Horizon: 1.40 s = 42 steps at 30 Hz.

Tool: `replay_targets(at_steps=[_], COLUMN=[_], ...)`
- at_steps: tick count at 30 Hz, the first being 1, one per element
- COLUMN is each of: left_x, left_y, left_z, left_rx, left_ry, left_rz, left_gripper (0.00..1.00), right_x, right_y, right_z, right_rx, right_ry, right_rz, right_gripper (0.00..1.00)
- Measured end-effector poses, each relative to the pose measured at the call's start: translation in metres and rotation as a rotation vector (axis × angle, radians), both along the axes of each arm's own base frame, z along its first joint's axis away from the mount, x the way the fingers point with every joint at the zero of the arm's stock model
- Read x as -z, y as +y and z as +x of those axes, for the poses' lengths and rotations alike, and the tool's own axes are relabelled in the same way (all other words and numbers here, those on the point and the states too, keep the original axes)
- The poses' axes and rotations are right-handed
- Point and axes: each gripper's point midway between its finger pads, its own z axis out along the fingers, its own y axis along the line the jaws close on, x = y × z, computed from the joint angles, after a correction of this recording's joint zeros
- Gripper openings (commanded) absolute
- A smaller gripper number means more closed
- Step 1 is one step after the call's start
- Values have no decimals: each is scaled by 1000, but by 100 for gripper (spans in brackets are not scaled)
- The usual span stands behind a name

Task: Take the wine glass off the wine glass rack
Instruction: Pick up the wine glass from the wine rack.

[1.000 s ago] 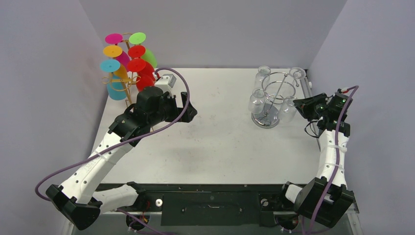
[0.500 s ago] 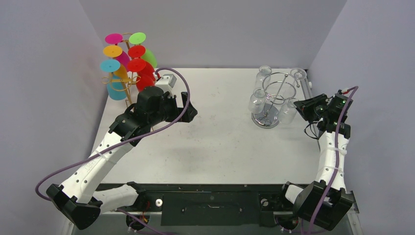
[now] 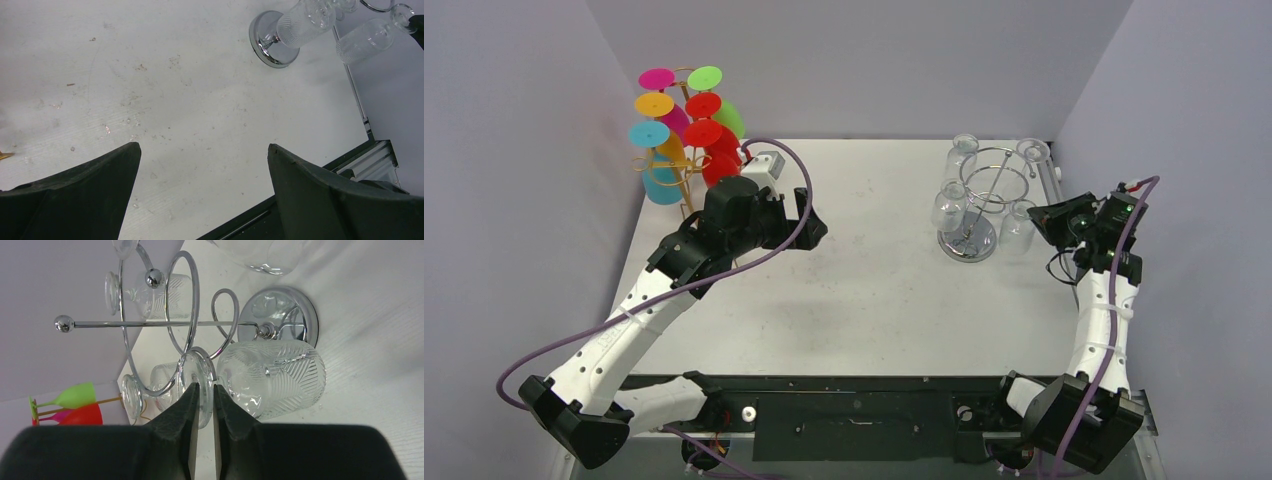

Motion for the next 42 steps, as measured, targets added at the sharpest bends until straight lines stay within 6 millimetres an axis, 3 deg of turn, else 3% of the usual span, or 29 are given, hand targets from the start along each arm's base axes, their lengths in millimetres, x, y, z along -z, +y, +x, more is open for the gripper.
replay_targets(at_steps=[24,42], left_x=[0,3], left_y=[3,-9], left_z=[5,9], left_rx=[-34,-6], left_ry=[12,34], left_rz=[-25,-57], left_gripper=[96,96], right_x=[-11,-23], right_y=[-1,-13], right_z=[-5,-17], right_rx=[20,92], right_ry=[-20,-56], right_rz=[-5,0], right_gripper=[0,0])
